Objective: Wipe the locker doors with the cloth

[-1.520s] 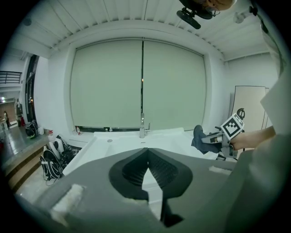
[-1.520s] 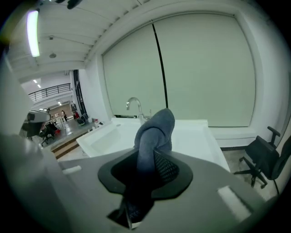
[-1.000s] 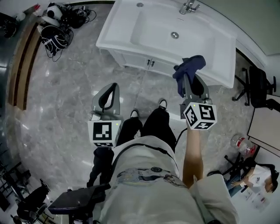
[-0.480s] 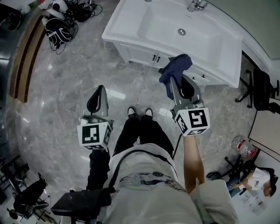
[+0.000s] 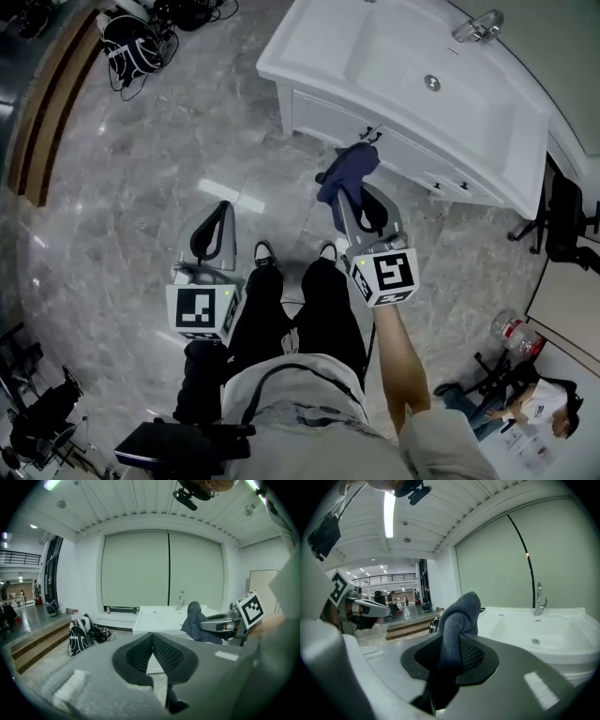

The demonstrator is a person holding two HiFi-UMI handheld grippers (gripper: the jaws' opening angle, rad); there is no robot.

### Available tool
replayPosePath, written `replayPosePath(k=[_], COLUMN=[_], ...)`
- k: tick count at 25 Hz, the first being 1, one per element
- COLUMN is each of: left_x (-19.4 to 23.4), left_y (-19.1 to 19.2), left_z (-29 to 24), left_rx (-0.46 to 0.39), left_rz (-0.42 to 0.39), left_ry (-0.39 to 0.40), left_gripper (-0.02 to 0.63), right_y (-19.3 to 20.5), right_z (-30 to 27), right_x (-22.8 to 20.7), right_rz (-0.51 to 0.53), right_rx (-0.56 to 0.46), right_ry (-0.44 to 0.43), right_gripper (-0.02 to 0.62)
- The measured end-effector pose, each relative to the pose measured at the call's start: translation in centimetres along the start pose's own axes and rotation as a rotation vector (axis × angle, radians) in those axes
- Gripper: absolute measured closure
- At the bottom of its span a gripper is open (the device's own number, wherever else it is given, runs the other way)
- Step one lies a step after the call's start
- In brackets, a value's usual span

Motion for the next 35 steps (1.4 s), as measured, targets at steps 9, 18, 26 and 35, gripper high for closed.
replayPosePath(k=[9,18,26,35], left_x=[5.9,7.5,8.3,8.2], left_y=[13.1,28.6,37.3,45.0], left_z=[-4.6,-11.9,-17.6,-21.4], left_rx=[-0.016,-0.071,-0.153,-0.227], left_rz=[0.035,0.082,0.025,0.038], left_ry=[-0.041,-0.087,-0.106,-0.098], left_gripper=[0.604,0.604,0.604,0.604], right_y=[11.7,19.4,22.3,24.6], right_z=[-14.2,-23.6,-30.3,-35.1], right_x=[0.6,-2.8,-5.9,-9.3], right_rz=[0.100,0.312,0.446,0.506], right_rx=[-0.048,-0.196,-0.316,-0.390], right_ry=[0.004,-0.004,0.057,0.181], right_gripper=[0.509,0.509,0.509,0.509])
Point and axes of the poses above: the fingertips, and each gripper's own axes: z backward along the fingers, x to its left, y out of its underside, the point moved 8 cm from there along z, backward along the fingers, and after that the axes turned 1 degree about -z, right-handed, at the moved point
